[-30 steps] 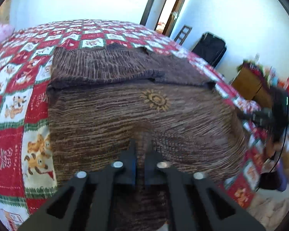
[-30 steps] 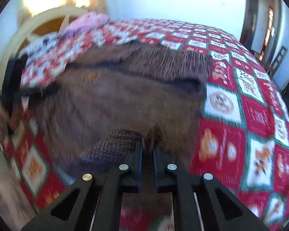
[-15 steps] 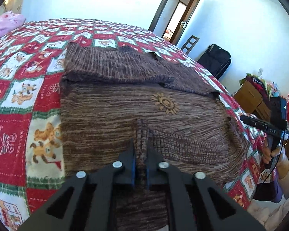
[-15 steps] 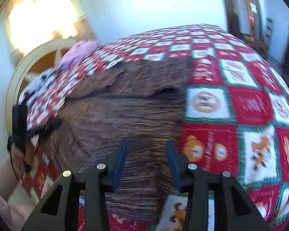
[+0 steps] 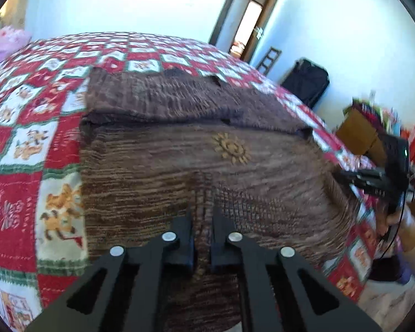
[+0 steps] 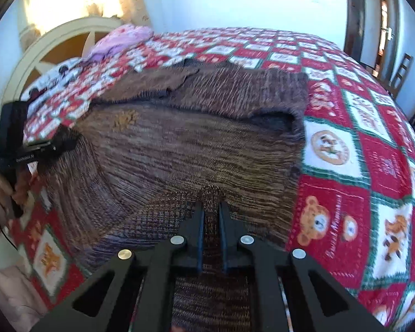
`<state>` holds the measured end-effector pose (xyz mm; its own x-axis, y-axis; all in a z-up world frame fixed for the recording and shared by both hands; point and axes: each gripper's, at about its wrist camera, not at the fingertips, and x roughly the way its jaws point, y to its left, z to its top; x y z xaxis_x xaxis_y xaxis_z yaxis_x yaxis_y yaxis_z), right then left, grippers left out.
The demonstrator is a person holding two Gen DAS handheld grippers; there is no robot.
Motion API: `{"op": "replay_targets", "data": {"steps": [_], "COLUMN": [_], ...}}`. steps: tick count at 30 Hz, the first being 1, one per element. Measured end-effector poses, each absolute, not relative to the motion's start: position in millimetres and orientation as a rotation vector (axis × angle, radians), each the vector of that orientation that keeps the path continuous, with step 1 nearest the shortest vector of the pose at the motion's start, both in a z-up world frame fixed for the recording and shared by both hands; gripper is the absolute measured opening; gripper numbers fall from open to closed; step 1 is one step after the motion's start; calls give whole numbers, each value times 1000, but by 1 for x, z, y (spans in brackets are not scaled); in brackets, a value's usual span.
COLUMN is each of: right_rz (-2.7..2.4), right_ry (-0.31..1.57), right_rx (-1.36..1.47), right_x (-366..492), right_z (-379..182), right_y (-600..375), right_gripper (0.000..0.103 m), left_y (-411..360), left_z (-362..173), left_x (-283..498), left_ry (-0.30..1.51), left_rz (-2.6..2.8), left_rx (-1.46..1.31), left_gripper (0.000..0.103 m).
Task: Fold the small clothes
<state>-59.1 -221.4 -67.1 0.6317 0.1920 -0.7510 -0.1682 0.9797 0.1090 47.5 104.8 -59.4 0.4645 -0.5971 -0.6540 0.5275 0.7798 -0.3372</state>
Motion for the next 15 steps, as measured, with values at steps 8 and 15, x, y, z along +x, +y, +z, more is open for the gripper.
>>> {"op": "replay_targets", "data": {"steps": [8, 15], "right_rz": [133, 26], "right_ry": [704, 614], "right_rx": [114, 46], "right_x": [-60, -18], "right_z": [-4, 36], "right_y": [-238, -235], "right_gripper": [9, 9], "left_y": [125, 123], "left_z": [-12, 8], "left_x": [66, 105], "left_ry": [735, 688], "left_rz": [-615, -520], "left_rx": [-187, -184], "left_gripper": [5, 5]}}
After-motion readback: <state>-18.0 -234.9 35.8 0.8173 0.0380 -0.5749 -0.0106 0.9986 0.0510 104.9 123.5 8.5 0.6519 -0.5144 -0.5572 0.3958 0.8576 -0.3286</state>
